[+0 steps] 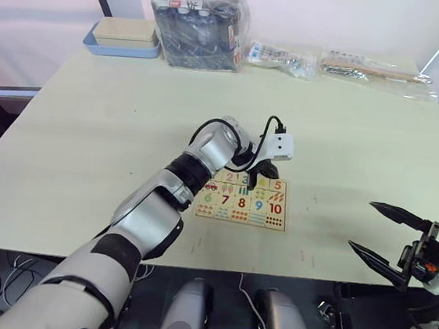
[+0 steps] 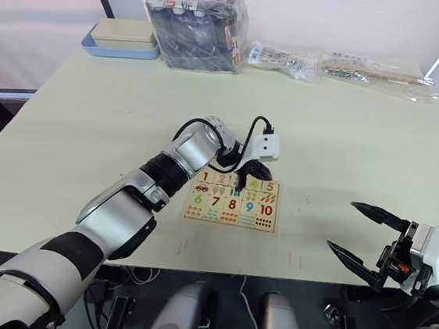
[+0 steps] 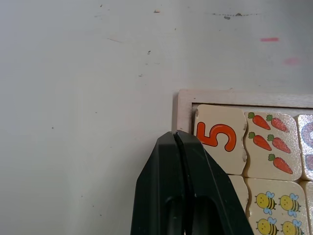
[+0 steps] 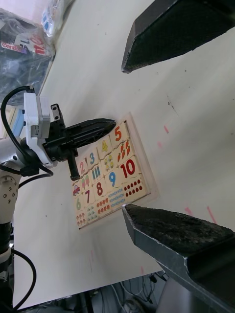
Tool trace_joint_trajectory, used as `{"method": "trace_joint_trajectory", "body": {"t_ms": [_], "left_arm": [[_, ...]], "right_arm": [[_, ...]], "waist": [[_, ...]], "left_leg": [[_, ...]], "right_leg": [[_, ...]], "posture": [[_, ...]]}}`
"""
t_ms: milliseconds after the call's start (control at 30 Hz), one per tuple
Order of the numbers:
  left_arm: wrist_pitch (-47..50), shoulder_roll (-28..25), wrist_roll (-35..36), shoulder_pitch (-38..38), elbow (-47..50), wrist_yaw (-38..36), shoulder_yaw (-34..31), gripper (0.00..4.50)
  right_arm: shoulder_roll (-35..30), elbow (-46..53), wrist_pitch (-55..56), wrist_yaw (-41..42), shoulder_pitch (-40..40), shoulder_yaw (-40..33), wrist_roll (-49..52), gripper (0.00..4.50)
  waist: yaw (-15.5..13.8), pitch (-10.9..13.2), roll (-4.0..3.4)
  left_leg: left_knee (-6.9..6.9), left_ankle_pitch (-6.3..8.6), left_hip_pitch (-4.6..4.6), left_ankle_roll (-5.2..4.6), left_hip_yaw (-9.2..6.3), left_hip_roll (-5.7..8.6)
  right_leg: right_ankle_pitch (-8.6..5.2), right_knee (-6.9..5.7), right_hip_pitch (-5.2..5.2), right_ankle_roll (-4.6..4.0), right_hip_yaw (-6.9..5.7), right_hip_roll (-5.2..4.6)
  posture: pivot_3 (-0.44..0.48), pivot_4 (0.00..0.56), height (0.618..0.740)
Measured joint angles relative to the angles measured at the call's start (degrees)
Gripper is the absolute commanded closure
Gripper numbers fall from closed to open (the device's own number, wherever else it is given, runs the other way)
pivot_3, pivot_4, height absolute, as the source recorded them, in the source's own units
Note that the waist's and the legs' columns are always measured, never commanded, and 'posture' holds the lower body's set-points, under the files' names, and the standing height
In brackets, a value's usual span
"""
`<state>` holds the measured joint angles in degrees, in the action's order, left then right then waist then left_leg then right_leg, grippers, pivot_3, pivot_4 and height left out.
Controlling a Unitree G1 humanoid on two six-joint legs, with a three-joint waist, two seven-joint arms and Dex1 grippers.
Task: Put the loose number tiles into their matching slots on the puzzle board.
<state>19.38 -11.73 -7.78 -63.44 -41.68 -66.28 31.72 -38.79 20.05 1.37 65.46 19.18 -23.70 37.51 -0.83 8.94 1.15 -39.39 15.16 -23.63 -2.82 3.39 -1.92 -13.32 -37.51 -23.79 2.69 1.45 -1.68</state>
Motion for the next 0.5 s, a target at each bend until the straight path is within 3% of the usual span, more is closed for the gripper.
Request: {"method": "trace_joint_trajectory", "body": {"t_ms": [500], "left_arm": [[0.78, -1.37, -0.54, 1.6, 3.41, -1.77, -0.1, 4.48]], "right_arm": [[-0.01, 0.02, -0.46, -0.13, -1.14, 0.09, -0.03, 0.0]], "waist": [[0.0, 0.0, 0.0]], "left_leg": [[0.0, 0.0, 0.02, 0.0, 0.0, 0.0]], "right_leg": [[0.0, -0.02, 0.0, 0.0, 0.0, 0.0]], "posture": [[0.0, 0.15, 0.74]]}}
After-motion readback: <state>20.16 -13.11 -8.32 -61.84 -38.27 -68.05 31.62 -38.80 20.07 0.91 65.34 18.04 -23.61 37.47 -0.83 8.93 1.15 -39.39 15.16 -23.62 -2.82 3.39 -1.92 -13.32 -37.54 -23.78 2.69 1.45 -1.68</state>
